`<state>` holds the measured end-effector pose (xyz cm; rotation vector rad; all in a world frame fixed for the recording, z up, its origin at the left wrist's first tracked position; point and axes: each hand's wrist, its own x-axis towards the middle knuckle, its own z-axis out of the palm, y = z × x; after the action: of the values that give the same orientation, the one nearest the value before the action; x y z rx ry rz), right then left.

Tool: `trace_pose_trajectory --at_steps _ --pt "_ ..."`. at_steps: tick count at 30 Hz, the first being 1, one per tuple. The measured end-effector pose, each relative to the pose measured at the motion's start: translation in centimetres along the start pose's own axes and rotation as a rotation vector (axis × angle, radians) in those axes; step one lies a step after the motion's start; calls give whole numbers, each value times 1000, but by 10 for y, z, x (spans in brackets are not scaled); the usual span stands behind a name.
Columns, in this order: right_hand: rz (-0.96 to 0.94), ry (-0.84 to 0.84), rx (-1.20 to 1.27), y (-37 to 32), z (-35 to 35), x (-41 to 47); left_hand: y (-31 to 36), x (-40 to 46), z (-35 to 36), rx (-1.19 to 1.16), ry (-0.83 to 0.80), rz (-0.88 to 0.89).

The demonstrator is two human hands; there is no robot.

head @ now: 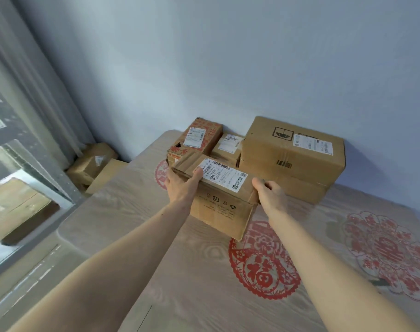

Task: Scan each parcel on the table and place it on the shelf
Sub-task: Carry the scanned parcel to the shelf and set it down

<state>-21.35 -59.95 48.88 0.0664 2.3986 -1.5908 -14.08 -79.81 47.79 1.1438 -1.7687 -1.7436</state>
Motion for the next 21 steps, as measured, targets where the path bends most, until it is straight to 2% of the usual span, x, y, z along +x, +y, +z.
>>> trace_pose_trajectory --at_steps 7,13,21 --pt "-172 -266 4 -44 90 -35 7 3 -116 -135 207 22" --pt "-313 -476 40 -71 156 -98 5 -24 -218 -212 368 18" --pt "-282 -789 138 -106 254 -191 0 -73 -352 -229 624 58"
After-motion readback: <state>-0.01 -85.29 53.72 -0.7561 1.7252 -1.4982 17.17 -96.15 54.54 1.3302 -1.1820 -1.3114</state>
